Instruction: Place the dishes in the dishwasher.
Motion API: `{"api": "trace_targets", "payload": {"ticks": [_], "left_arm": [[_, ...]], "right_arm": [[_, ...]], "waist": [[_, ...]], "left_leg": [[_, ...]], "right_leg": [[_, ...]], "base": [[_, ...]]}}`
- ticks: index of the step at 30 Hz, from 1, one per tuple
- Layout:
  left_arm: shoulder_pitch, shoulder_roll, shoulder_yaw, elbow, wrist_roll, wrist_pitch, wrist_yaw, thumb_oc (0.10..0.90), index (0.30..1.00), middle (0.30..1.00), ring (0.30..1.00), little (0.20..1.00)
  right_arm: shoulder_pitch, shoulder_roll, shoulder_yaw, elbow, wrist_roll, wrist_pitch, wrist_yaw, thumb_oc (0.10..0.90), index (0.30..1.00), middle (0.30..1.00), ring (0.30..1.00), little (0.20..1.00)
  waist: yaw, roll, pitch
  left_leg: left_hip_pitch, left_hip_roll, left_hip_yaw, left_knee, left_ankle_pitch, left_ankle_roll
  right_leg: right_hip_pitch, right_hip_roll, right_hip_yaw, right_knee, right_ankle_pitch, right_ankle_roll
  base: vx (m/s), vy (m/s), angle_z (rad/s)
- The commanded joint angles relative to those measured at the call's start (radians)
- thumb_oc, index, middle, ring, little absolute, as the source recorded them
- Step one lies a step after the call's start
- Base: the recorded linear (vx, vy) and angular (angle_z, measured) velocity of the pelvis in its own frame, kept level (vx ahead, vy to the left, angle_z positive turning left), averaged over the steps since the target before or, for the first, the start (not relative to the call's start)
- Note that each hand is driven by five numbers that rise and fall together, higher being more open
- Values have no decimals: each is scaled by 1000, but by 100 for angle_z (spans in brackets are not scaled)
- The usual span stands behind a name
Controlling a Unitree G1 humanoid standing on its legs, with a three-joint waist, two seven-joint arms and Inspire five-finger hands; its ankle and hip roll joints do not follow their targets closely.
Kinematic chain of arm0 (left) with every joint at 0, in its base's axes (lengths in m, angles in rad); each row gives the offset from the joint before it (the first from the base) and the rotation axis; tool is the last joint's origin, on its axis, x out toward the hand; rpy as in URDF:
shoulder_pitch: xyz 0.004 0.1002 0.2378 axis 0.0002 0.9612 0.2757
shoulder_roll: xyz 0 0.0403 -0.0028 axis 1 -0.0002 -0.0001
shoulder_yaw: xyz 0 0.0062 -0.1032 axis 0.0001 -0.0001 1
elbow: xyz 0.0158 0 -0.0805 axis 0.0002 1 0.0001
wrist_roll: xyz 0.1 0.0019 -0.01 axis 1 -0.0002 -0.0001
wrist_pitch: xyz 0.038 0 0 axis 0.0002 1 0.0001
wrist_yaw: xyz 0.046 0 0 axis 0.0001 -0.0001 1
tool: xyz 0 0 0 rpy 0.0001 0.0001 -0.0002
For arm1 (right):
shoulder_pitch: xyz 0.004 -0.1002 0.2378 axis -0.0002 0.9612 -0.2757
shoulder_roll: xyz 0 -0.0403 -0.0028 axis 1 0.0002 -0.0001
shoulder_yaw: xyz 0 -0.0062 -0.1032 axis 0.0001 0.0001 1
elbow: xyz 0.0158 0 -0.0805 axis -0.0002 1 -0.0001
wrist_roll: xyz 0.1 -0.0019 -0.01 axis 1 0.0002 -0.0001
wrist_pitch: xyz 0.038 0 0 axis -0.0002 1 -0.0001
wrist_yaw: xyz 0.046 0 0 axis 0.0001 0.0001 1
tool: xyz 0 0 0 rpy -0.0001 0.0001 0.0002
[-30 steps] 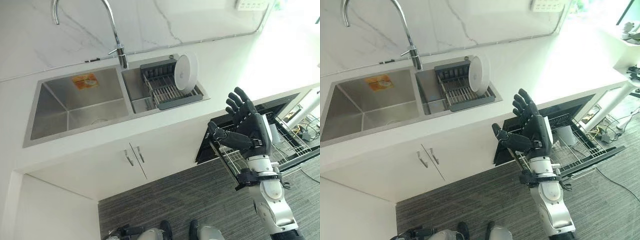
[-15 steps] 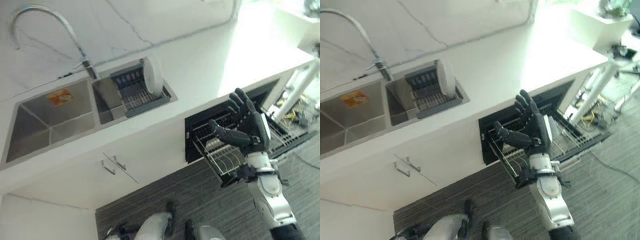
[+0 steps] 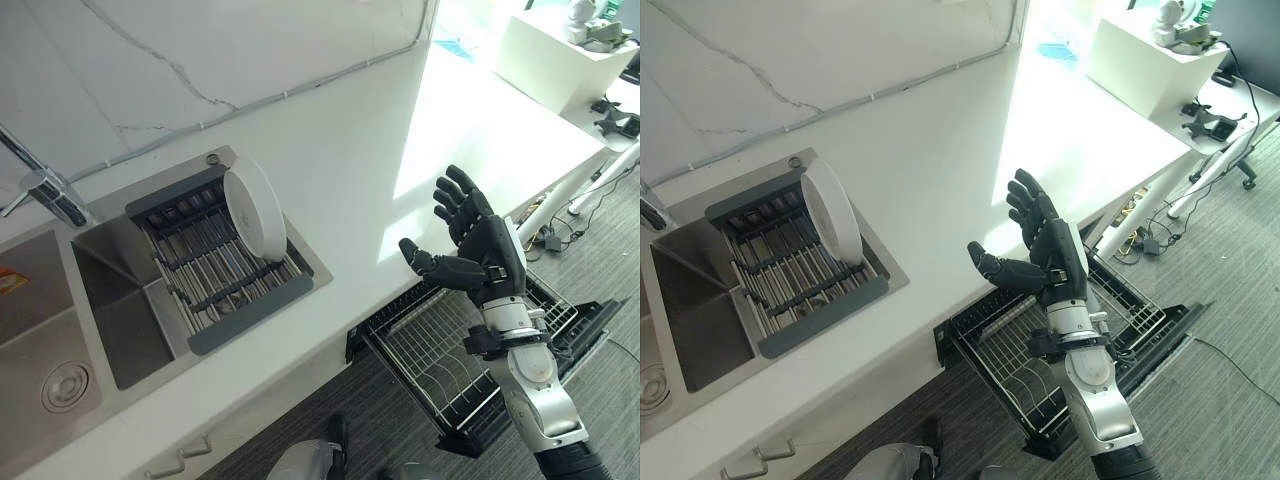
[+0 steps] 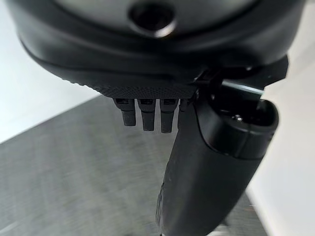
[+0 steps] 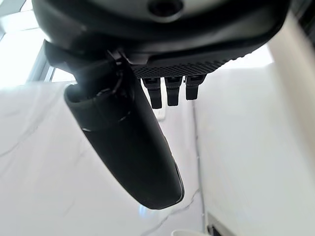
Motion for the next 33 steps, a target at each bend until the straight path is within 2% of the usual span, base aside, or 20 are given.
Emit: {"api": "trace_targets", "payload": {"ticks": [1, 3, 4, 6, 7, 8, 9, 14, 16, 17, 19, 23, 31, 33], "left_arm": [[124, -28, -34, 86, 12, 41, 20, 800, 900, 900, 900, 900], [125, -35, -35, 93, 9, 31, 41, 800, 900, 900, 900, 900], [125, -36, -36, 93, 6, 31, 45, 800, 900, 900, 900, 900], [124, -36, -31, 87, -12, 37, 45, 800, 900, 900, 900, 900], [121, -33, -27, 84, -20, 39, 41, 800, 900, 900, 900, 900], [117, -27, -26, 81, -26, 38, 39, 800, 900, 900, 900, 900], [111, -19, -29, 81, -30, 36, 39, 800, 900, 900, 900, 900], [90, -8, -17, 107, -28, 34, 38, 800, 900, 900, 900, 900], [92, -12, -9, 119, -10, 26, 39, 800, 900, 900, 900, 900], [93, -15, -2, 135, 6, 11, 42, 800, 900, 900, 900, 900], [95, -15, 7, 143, 7, -4, 47, 800, 900, 900, 900, 900], [93, -14, 20, 141, -18, -12, 44, 800, 900, 900, 900, 900], [96, -10, 25, 143, -51, -41, 28, 800, 900, 900, 900, 900], [91, -9, 24, 144, -57, -39, 29, 800, 900, 900, 900, 900]], "right_arm": [[-76, -13, -63, -97, -6, -104, -22, 800, 900, 900, 900, 900], [-81, -14, -60, -99, -12, -109, -30, 800, 900, 900, 900, 900], [-82, -14, -58, -97, -11, -109, -28, 800, 900, 900, 900, 900], [-102, -21, -44, -84, -4, -117, -16, 800, 900, 900, 900, 900], [-114, -22, -38, -77, -4, -127, -12, 800, 900, 900, 900, 900], [-124, -26, -33, -67, -3, -141, -10, 800, 900, 900, 900, 900], [-131, -30, -37, -64, 6, -147, -9, 800, 900, 900, 900, 900], [-130, -33, -38, -78, 11, -139, -22, 800, 900, 900, 900, 900], [-122, -36, -38, -88, -1, -139, -32, 800, 900, 900, 900, 900], [-126, -46, -36, -91, -66, -155, -66, 800, 900, 900, 900, 900], [-135, -59, -33, -92, -84, -158, -77, 800, 900, 900, 900, 900], [-151, -69, -19, -107, -45, -112, -44, 800, 900, 900, 900, 900], [-206, -72, 11, -74, -1, -93, -40, 800, 900, 900, 900, 900], [-227, -72, 15, -55, -5, -85, -61, 800, 900, 900, 900, 900]], "waist": [[9, 7, -103], [10, 7, -106], [10, 8, -105], [16, 32, -92], [15, 43, -78], [12, 55, -66], [10, 58, -56], [24, 25, -59], [26, 16, -63], [30, 8, -67], [30, 4, -69], [32, 5, -74], [61, 15, -84], [62, 15, -80]], "left_leg": [[-129, -16, -66, 144, -177, -72], [-131, -32, -85, 144, -185, -61], [-130, -32, -86, 144, -187, -61], [-106, -3, -84, 144, -196, -73], [-88, 11, -87, 144, -209, -76], [-81, 28, -96, 144, -220, -78], [-80, 37, -111, 144, -224, -81], [-82, 49, -109, 144, -221, -101], [-79, 52, -106, 144, -222, -106], [-77, 60, -99, 144, -222, -115], [-73, 65, -91, 144, -223, -124], [-70, 78, -75, 144, -220, -141], [-91, 99, -78, 144, -190, -174], [-77, 111, -48, 144, -189, -180]], "right_leg": [[83, 61, 20, -53, 131, 26], [74, 56, 11, -53, 178, 35], [65, 48, 4, -53, 178, 38], [-42, -16, -67, -53, 163, 49], [-111, -49, -99, -53, 206, 54], [-139, -55, -108, -53, 222, 55], [-145, -54, -104, -53, 209, 52], [-160, -84, -135, -53, 170, 68], [-158, -86, -133, -53, 148, 69], [-154, -89, -134, -53, 128, 68], [-149, -91, -133, -53, 118, 65], [-135, -91, -136, -53, 98, 58], [-86, -66, -173, -53, 50, 29], [-69, -67, -191, -53, 35, 21]], "base": [[32, 72, 21], [36, 46, 5], [2, 12, -8], [-52, -27, -16], [-71, -44, -20], [-94, -120, -21], [-95, -181, -2], [-59, -197, 24], [-37, -168, 4], [-56, -179, 4], [-60, -112, -8], [-87, -62, -25], [-92, -80, 28], [-83, -64, 35]]}}
